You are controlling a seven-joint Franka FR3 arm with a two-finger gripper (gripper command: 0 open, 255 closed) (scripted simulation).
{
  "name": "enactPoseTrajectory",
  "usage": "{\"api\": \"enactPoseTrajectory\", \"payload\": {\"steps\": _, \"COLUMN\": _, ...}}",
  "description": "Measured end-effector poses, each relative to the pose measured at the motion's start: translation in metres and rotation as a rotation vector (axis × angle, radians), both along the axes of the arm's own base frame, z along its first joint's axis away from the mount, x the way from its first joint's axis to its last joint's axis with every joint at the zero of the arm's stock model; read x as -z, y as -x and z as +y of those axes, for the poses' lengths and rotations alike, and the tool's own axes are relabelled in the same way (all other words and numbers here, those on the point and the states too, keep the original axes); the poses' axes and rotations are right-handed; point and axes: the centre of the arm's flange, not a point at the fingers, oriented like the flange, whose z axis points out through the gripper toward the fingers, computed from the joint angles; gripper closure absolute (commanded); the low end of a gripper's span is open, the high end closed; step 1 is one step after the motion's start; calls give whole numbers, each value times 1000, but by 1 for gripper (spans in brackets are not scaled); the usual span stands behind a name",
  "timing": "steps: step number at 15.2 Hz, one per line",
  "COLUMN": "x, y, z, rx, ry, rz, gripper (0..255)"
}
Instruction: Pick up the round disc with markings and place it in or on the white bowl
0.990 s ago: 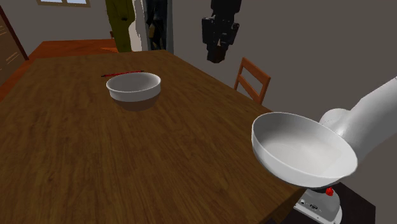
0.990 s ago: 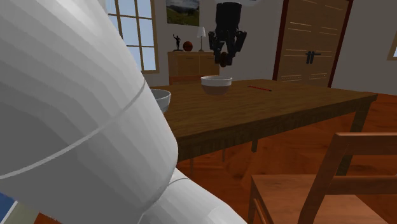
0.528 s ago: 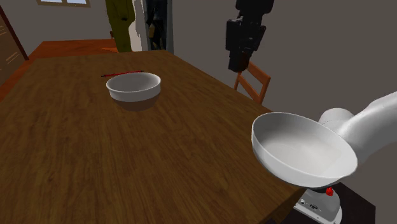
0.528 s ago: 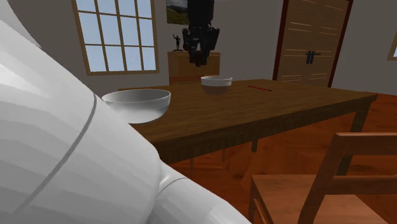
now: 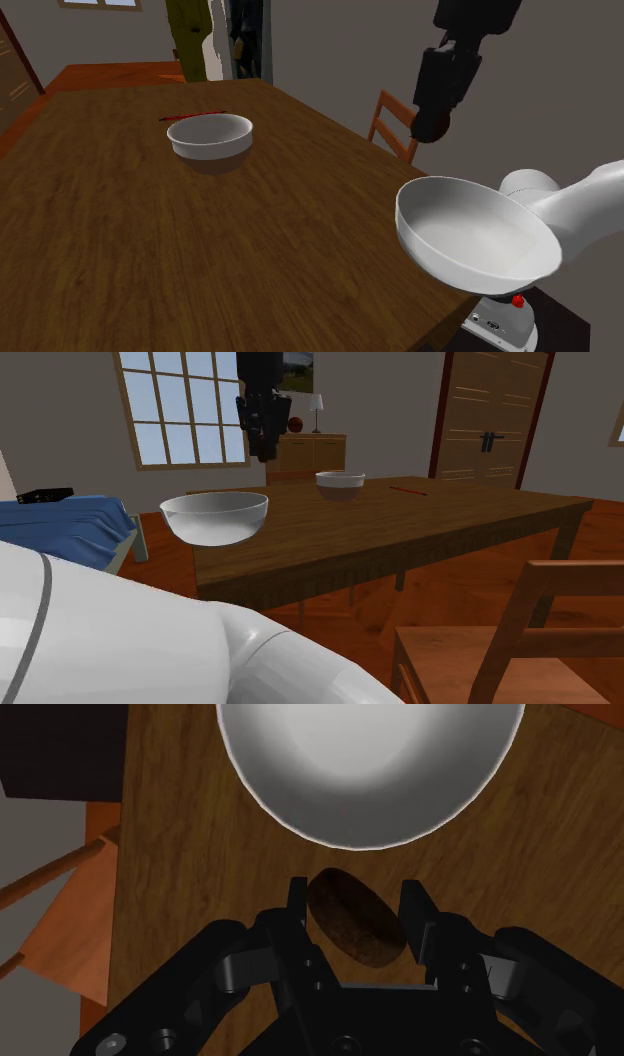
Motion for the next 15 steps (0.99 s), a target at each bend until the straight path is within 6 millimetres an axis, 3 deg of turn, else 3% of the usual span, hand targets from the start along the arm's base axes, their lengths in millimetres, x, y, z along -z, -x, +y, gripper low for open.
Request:
{"api": "enactPoseTrajectory", "payload": {"steps": 5, "x": -1, "y": 67, "z": 15, "rx": 0, "ry": 0, "rz": 0, "gripper": 255}}
{"api": "enactPoseTrajectory", "payload": {"steps": 7, "x": 1, "y": 84, "z": 18, "rx": 0, "ry": 0, "rz": 0, "gripper": 255}}
{"api": "enactPoseTrajectory", "payload": {"steps": 15, "x": 40, "y": 88, "z": 20, "rx": 0, "ry": 1, "rz": 1, "gripper": 255}}
